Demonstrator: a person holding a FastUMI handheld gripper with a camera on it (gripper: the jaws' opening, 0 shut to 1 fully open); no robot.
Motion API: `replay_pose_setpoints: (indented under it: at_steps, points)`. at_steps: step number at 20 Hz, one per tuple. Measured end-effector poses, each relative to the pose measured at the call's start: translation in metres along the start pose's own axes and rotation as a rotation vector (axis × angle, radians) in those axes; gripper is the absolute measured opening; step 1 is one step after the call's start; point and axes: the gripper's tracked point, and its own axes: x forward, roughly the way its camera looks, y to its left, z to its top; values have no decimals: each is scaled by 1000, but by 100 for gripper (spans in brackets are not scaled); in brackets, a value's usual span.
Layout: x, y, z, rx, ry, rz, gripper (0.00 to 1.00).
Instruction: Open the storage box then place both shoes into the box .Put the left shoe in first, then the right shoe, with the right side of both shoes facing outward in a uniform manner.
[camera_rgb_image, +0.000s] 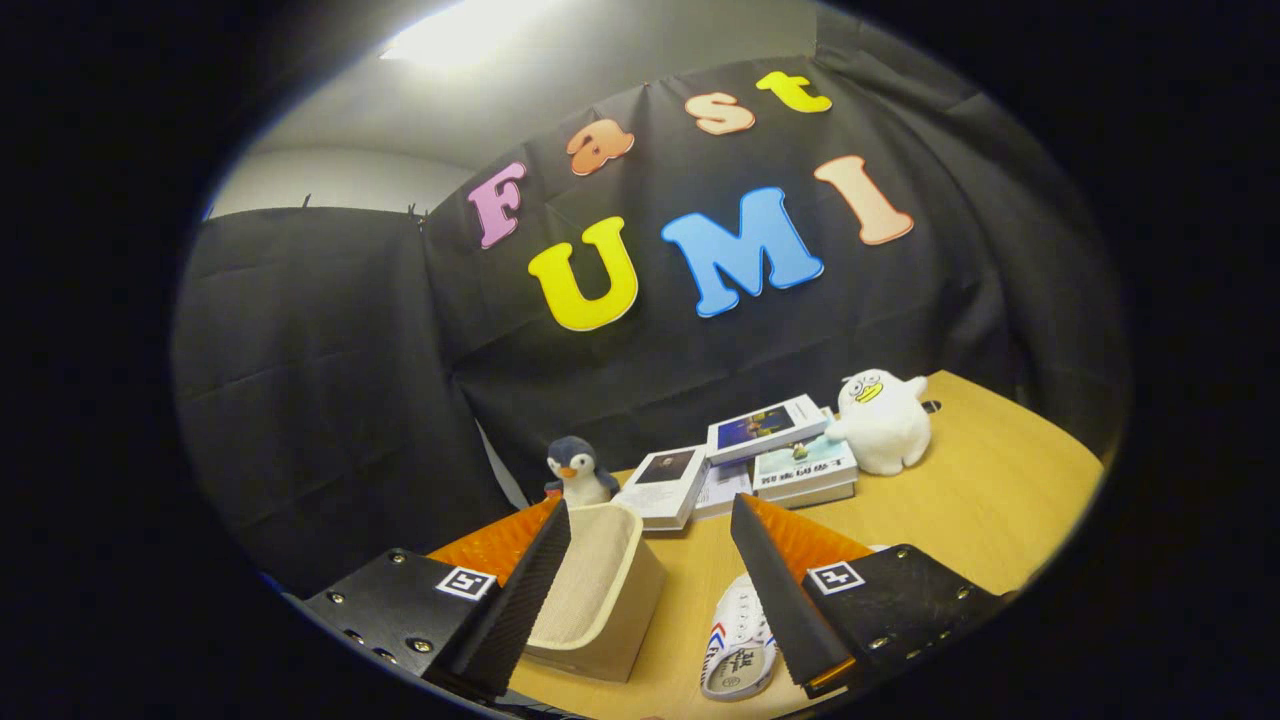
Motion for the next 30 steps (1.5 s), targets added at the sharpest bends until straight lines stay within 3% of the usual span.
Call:
replay_pose_setpoints:
  at_steps: [11, 26, 27, 28, 29, 30]
  points:
    - [22, 23, -87, 278, 269, 90, 98]
    - [39, 63, -154, 617, 488, 187, 97]
    - [41, 62, -157, 627, 495, 176, 94]
    - [41, 60, -158, 639, 512, 171, 79]
    - [42, 62, -162, 658, 524, 166, 74]
    - [43, 65, -162, 685, 535, 176, 54]
